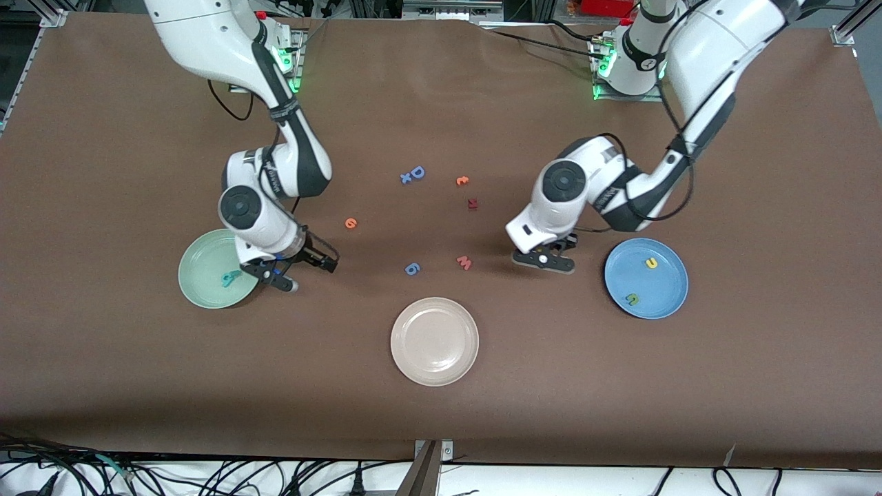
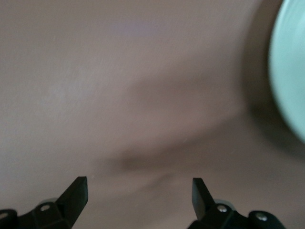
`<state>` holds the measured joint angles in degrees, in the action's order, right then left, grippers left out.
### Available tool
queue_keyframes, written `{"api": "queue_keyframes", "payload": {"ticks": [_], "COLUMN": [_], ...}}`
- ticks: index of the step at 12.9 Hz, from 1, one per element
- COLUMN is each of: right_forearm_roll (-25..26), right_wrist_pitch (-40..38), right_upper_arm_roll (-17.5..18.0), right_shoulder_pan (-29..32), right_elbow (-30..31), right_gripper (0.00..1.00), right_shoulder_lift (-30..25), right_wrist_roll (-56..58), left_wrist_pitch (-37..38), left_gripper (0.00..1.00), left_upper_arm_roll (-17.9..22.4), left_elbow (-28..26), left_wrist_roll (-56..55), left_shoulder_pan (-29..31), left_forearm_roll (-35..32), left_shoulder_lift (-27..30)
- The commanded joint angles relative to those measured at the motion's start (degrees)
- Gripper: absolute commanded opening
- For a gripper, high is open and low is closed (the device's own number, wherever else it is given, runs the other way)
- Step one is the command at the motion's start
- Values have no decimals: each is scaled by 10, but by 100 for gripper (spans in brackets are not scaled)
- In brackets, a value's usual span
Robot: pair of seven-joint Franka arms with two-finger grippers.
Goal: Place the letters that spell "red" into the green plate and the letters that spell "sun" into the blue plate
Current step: 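Place the s on the blue plate while the right gripper reaches the e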
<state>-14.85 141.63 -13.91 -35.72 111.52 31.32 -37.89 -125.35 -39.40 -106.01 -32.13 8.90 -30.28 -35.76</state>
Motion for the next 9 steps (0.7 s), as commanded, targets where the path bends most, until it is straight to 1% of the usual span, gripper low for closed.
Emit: {"api": "queue_keyframes", "payload": {"ticks": [1, 3, 6, 8, 9], "right_forearm_roll": [-8, -7, -8, -8, -7], "right_wrist_pitch": [55, 56, 72, 92, 106], "right_upper_arm_roll": [-2, -2, -3, -4, -3], "right_shoulder_pan": [-35, -55, -83, -94, -95], "right_elbow": [73, 85, 95, 114, 125], "right_gripper": [97, 97, 97, 97, 97], "right_shoulder_lift": [-39, -49, -50, -50, -50], "right_wrist_roll": [-41, -75, -110, -113, -113], "left_wrist_pitch": [30, 32, 29, 24, 23], "left_gripper": [0, 0, 0, 6, 19], "left_upper_arm_roll": [-6, -4, -1, -1, -1], "left_elbow": [-2, -3, -4, -6, -5], "left_wrist_roll": [143, 237, 318, 354, 356], "left_shoulder_pan": [75, 117, 171, 195, 199], "left_forearm_roll": [39, 39, 30, 30, 30], "left_shoulder_lift": [19, 18, 10, -13, -19]}}
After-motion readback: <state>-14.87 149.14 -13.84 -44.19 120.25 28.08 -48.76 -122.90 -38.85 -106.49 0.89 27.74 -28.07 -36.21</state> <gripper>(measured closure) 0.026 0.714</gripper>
